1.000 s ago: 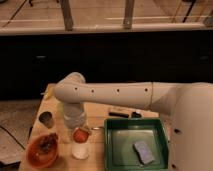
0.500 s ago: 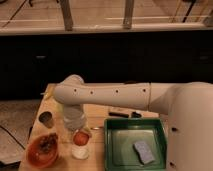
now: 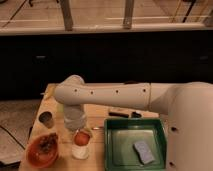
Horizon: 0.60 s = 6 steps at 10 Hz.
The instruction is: Place apple in paper cup
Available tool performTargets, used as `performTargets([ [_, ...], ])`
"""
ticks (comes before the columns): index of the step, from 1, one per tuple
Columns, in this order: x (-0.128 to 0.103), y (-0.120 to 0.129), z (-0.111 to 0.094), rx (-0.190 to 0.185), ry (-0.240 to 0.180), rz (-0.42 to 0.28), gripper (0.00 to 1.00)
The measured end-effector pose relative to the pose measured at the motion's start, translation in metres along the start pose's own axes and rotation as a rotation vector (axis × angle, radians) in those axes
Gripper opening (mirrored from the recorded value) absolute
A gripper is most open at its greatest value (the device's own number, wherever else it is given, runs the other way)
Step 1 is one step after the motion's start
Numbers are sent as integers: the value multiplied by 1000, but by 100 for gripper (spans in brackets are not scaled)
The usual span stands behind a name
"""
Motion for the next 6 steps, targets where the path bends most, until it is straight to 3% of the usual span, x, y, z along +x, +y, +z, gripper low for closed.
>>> performTargets([
  [3, 2, 0, 0, 6, -4, -1, 42],
  [5, 3, 1, 0, 3, -10, 1, 66],
  [6, 3, 2, 0, 3, -10, 3, 72],
])
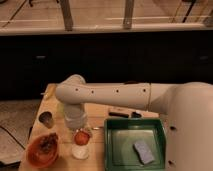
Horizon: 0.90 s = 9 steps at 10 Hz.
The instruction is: Place apple in paper cup
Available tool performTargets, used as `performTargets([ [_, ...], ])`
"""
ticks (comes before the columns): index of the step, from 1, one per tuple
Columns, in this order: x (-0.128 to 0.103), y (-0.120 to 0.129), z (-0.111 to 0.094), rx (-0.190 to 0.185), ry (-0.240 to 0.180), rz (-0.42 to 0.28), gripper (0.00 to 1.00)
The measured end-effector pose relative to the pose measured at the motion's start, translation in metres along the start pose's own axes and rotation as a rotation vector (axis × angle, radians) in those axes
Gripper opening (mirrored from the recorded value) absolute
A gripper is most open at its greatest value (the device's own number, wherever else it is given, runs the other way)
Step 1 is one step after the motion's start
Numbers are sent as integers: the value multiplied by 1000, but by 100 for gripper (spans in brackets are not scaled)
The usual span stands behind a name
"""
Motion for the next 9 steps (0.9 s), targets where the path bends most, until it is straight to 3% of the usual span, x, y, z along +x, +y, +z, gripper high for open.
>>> performTargets([
  [2, 1, 0, 1, 0, -3, 12, 80],
  [9, 1, 0, 4, 0, -8, 17, 80],
])
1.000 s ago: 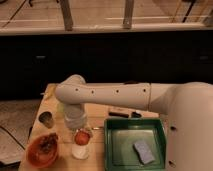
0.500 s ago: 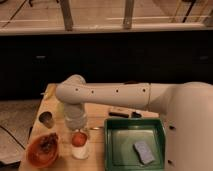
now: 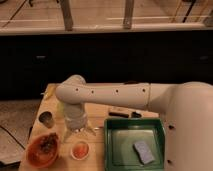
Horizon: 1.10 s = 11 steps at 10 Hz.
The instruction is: Place apple in paper cup
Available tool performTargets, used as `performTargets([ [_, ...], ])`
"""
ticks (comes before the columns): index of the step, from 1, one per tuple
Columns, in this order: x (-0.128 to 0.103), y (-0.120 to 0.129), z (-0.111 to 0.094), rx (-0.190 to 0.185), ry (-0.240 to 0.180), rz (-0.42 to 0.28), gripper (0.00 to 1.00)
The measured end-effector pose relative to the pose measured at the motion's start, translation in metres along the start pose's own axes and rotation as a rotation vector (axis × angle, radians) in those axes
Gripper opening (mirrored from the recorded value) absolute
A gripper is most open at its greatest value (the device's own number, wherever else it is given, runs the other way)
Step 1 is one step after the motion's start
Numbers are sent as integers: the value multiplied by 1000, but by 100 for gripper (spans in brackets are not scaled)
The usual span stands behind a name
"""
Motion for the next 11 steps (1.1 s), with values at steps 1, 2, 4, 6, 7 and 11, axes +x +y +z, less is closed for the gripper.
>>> performTargets([
  [1, 0, 0, 0, -1, 0, -1, 80],
  [2, 0, 0, 1, -1, -1, -2, 80],
  [4, 1, -1, 1, -3, -1, -8, 80],
  [6, 1, 0, 1, -3, 1, -15, 80],
  [7, 0, 1, 2, -3, 2, -17, 80],
  [11, 1, 0, 3, 5, 5, -24, 80],
])
